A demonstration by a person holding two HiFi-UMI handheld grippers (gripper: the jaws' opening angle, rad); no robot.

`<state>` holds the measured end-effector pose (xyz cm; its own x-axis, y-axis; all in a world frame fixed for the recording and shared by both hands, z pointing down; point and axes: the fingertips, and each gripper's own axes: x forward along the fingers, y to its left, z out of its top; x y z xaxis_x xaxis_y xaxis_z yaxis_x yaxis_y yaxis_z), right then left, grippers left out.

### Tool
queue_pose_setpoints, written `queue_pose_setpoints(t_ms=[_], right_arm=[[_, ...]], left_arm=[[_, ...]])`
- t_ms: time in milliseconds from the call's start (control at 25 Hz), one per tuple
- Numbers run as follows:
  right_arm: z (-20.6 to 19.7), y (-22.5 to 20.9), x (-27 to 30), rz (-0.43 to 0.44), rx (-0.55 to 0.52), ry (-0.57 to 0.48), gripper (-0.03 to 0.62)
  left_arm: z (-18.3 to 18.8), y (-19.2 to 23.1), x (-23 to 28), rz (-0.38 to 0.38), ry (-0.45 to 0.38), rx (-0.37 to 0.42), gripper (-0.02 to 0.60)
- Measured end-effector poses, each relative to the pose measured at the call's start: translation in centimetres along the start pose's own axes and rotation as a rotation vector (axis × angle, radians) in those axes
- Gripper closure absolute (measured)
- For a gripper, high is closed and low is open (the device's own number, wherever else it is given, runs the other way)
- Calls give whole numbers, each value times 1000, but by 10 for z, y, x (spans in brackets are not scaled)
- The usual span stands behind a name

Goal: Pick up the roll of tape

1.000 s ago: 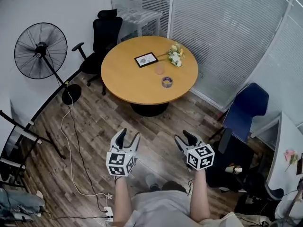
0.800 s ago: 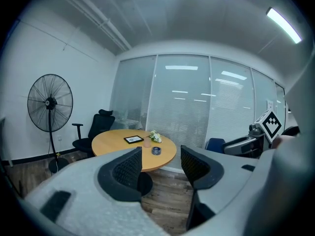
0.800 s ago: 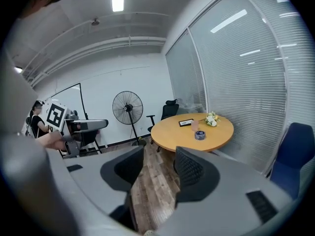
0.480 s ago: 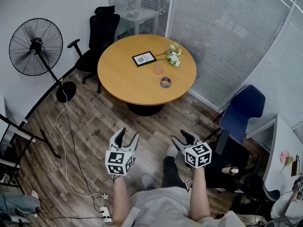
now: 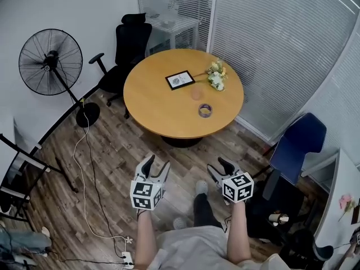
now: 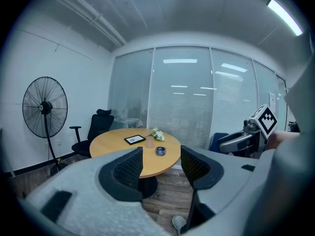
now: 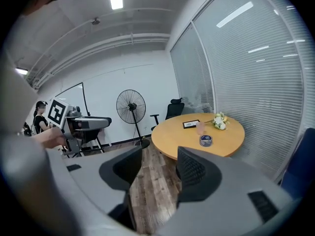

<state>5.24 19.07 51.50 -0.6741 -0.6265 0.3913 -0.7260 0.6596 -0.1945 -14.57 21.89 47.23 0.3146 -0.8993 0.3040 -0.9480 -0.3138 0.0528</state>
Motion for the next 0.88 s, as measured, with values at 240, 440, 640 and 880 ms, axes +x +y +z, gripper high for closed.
queue_pose_setpoints(t_ms=[240, 440, 640, 880], right_arm=[[22, -47, 34, 13, 12, -14, 373], [47, -95, 66, 18, 32, -29, 373], [72, -137, 94, 35, 48, -35, 373], [97, -190, 116, 37, 73, -50, 373]], left_arm=[[17, 6, 54, -6, -10, -6, 353], [38, 15, 109, -14, -16, -16, 353], [63, 20, 159, -5, -23, -24, 353], [91, 17, 209, 6, -30, -18, 353]])
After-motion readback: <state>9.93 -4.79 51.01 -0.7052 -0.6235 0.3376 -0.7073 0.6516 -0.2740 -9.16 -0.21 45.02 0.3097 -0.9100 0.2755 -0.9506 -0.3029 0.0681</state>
